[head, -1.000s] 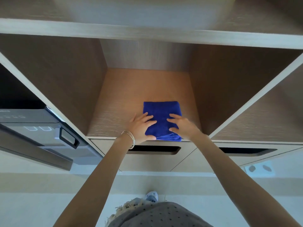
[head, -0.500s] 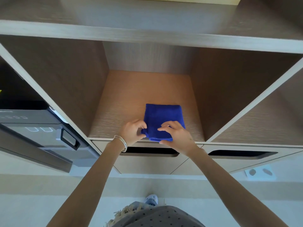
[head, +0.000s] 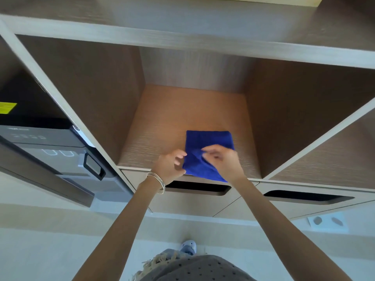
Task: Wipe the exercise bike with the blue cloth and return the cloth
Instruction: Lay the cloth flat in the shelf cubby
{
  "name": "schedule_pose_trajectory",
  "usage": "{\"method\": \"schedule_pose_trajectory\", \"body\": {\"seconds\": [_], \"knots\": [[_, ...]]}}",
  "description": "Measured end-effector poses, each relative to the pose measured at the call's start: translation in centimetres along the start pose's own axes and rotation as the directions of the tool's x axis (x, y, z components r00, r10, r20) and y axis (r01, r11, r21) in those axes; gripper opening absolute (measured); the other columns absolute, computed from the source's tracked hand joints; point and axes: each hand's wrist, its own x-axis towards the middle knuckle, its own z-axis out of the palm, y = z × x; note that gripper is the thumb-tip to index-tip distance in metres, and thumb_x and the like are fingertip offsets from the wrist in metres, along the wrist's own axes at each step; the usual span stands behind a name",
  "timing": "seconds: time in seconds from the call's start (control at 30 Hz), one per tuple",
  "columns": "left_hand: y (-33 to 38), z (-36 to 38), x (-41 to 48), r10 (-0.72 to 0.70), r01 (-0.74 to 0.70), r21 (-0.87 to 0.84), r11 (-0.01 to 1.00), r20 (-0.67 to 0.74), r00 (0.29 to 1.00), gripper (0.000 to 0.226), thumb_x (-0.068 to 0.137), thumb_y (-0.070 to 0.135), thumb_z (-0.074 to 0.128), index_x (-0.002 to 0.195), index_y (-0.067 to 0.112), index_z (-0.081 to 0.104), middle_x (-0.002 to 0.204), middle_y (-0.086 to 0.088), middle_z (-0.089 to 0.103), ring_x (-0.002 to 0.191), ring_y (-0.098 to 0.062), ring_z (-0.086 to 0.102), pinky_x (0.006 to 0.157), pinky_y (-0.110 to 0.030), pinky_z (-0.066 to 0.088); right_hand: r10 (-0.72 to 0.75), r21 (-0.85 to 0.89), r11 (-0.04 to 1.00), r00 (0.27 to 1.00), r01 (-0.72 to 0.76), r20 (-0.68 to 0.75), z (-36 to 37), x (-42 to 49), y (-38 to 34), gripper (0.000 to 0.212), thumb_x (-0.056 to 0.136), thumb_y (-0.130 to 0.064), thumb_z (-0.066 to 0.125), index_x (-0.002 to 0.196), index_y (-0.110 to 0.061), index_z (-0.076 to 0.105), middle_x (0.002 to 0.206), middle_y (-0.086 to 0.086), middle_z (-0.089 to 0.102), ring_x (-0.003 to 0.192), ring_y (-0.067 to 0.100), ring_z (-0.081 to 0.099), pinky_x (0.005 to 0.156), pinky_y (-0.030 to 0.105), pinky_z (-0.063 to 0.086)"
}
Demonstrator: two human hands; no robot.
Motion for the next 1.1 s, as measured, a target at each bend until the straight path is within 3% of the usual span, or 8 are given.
{"method": "schedule_pose_trajectory", "body": {"seconds": [0.07, 0.23, 0.37, 0.53, 0.67, 0.77, 0.97, 1.1], "knots": [[0.1, 0.0, -0.4, 0.096, -0.092, 0.136, 0.986, -0.023, 0.995, 0.056, 0.067, 0.018, 0.075, 0.12, 0.024, 0.056, 0.117, -0.001, 0.057, 0.104, -0.02, 0.056, 0.09, -0.035, 0.046, -0.05, -0.095, 0.993, 0.979, 0.07, 0.195, 0.1, -0.2, 0.2, 0.017, 0.085, 0.001, 0.06, 0.097, -0.004, 0.071, 0.096, 0.002, 0.071, 0.084, 0.005, 0.063, 0.072, 0.001, 0.043], [0.7, 0.3, -0.1, 0.239, -0.236, 0.374, 0.897, 0.041, 0.97, 0.058, 0.065, 0.03, 0.076, 0.119, 0.032, 0.056, 0.129, 0.008, 0.048, 0.117, -0.02, 0.043, 0.098, -0.037, 0.038, -0.056, -0.142, 0.988, 0.998, 0.053, -0.018, -2.4, -0.3, 2.4, 0.024, 0.084, 0.008, 0.055, 0.093, -0.007, 0.071, 0.097, 0.005, 0.071, 0.088, 0.013, 0.066, 0.079, 0.013, 0.051], [1.6, 1.2, 0.8, 0.368, -0.367, 0.464, 0.806, 0.093, 0.925, 0.038, 0.071, 0.026, 0.071, 0.108, 0.027, 0.062, 0.124, 0.01, 0.054, 0.115, -0.02, 0.046, 0.091, -0.033, 0.037, -0.028, -0.357, 0.931, 0.991, 0.073, 0.129, -4.7, -0.5, 4.7, 0.021, 0.08, -0.004, 0.067, 0.098, -0.015, 0.072, 0.105, -0.002, 0.068, 0.096, 0.011, 0.062, 0.084, 0.02, 0.046], [2.8, 0.7, 1.9, 0.439, -0.429, 0.2, 0.881, -0.006, 0.898, 0.017, 0.073, 0.022, 0.076, 0.09, 0.02, 0.073, 0.099, 0.005, 0.069, 0.093, -0.017, 0.063, 0.084, -0.034, 0.047, -0.047, -0.272, 0.956, 0.974, 0.108, 0.222, -4.1, -1.1, 4.4, 0.038, 0.071, -0.024, 0.078, 0.108, -0.027, 0.066, 0.109, -0.017, 0.059, 0.11, 0.008, 0.055, 0.09, 0.024, 0.045], [3.9, -0.5, 2.5, 0.424, -0.425, -0.018, 0.905, -0.03, 0.905, 0.008, 0.078, 0.011, 0.073, 0.086, 0.009, 0.073, 0.084, -0.003, 0.073, 0.077, -0.013, 0.064, 0.074, -0.005, 0.041, -0.072, -0.312, 0.938, 0.966, 0.151, 0.248, -3.1, -0.6, 3.5, 0.056, 0.066, -0.039, 0.079, 0.118, -0.033, 0.057, 0.12, -0.015, 0.053, 0.115, 0.01, 0.048, 0.088, 0.036, 0.047], [4.5, -1.1, 2.8, 0.382, -0.386, -0.099, 0.917, -0.061, 0.922, 0.008, 0.081, 0.008, 0.068, 0.087, 0.01, 0.073, 0.081, 0.006, 0.07, 0.074, 0.006, 0.06, 0.072, 0.0, 0.038, -0.07, -0.393, 0.907, 0.974, 0.153, 0.216, -2.8, -0.2, 3.1, 0.049, 0.071, -0.039, 0.074, 0.116, -0.032, 0.055, 0.118, -0.015, 0.054, 0.107, 0.011, 0.051, 0.08, 0.038, 0.05], [3.7, -2.5, 4.0, 0.316, -0.316, -0.048, 0.948, -0.001, 0.949, 0.011, 0.077, 0.012, 0.074, 0.087, 0.009, 0.073, 0.079, 0.001, 0.071, 0.067, 0.002, 0.058, 0.068, 0.002, 0.04, -0.037, -0.505, 0.861, 0.998, 0.057, 0.049, -5.0, 0.9, 3.5, 0.013, 0.08, -0.028, 0.068, 0.094, -0.029, 0.068, 0.09, -0.01, 0.068, 0.083, 0.012, 0.062, 0.063, 0.025, 0.043], [2.6, -2.8, 4.5, 0.305, -0.312, 0.042, 0.949, 0.129, 0.944, 0.013, 0.076, 0.016, 0.075, 0.088, 0.012, 0.072, 0.077, 0.002, 0.07, 0.068, -0.001, 0.06, 0.068, -0.004, 0.041, -0.002, -0.335, 0.937, 0.956, 0.104, 0.293, -7.4, 2.3, 2.4, 0.015, 0.073, -0.017, 0.076, 0.084, -0.026, 0.072, 0.079, -0.014, 0.069, 0.074, 0.007, 0.062, 0.069, 0.027, 0.051]]}}
